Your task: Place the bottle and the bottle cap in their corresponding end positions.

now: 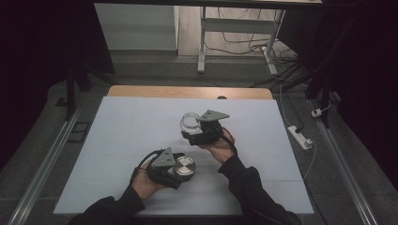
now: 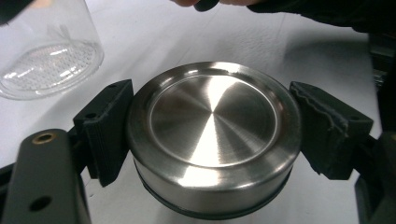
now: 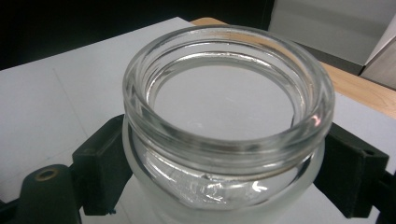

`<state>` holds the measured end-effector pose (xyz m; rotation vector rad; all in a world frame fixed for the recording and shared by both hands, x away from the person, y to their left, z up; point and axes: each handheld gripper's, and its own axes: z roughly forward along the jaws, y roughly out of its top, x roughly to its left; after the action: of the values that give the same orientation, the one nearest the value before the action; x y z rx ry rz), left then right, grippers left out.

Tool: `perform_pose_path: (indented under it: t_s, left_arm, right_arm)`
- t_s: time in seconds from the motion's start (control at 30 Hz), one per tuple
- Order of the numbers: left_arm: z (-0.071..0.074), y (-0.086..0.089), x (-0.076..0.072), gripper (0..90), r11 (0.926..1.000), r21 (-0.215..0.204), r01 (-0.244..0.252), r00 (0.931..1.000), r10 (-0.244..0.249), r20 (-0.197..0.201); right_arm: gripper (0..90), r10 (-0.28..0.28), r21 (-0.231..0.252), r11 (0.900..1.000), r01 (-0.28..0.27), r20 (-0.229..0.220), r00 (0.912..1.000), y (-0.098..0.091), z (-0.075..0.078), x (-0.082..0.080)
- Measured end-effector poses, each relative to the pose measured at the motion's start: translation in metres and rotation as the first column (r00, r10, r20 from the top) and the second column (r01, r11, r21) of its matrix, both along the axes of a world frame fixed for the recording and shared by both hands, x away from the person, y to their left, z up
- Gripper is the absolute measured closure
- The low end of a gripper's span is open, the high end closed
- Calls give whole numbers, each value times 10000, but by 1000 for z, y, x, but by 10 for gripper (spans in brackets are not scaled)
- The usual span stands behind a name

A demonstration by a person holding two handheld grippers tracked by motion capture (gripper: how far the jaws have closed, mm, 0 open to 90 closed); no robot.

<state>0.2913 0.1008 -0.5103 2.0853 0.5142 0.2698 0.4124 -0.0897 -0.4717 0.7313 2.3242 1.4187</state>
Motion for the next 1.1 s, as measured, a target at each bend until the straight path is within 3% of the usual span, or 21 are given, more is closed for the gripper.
perform_pose_path:
  t_s: [0.43, 0.67, 1.03, 1.1]
  left_arm:
    - [-13, -10, 14, 194, 9986, 502, -184, 9995, 198, -265]
    - [-20, -15, 23, 194, 9968, 749, -265, 9974, 315, -655]
    - [-29, -24, 29, 193, 9855, 1650, -396, 9941, 554, -928]
    - [-29, -23, 30, 193, 9858, 1636, -386, 9930, 561, -1039]
  right_arm:
    - [150, -63, -236, 9997, 64, 28, 10000, 14, -13, 17]
    - [150, -325, -426, 9986, 326, 27, 9995, 14, -21, 24]
    - [150, -242, -620, 9978, 232, -158, 9996, 16, -34, 26]
    - [150, -197, -694, 9974, 185, -169, 9997, 16, -38, 26]
